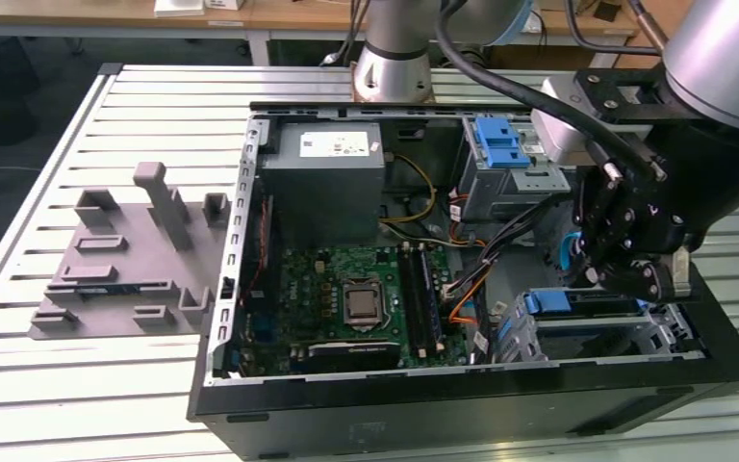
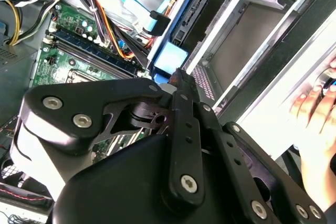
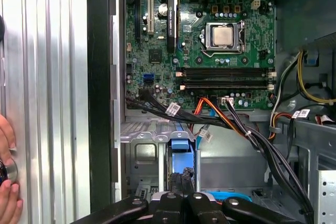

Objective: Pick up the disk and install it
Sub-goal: 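Insert the first disk wire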

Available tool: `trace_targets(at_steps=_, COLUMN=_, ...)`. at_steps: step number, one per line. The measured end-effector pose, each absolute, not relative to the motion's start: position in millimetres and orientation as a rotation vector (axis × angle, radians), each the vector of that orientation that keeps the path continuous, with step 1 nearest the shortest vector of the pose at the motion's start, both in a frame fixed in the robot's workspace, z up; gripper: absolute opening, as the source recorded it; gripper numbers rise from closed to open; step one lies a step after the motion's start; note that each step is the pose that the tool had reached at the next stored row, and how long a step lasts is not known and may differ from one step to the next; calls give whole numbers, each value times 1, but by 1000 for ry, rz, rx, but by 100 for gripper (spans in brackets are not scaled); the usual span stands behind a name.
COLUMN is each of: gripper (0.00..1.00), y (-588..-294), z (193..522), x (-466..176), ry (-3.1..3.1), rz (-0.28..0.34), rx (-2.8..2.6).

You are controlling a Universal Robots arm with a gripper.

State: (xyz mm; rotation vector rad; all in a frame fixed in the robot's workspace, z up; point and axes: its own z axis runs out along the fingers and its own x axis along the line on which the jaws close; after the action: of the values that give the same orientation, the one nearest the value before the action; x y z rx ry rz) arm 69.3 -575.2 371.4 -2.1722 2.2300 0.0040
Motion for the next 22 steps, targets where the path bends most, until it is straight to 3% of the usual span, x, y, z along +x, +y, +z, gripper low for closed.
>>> trace_targets(at_steps=22, gripper=11, y=-574, z=371, x=113, ry=2230, rz=4, rx=-2172)
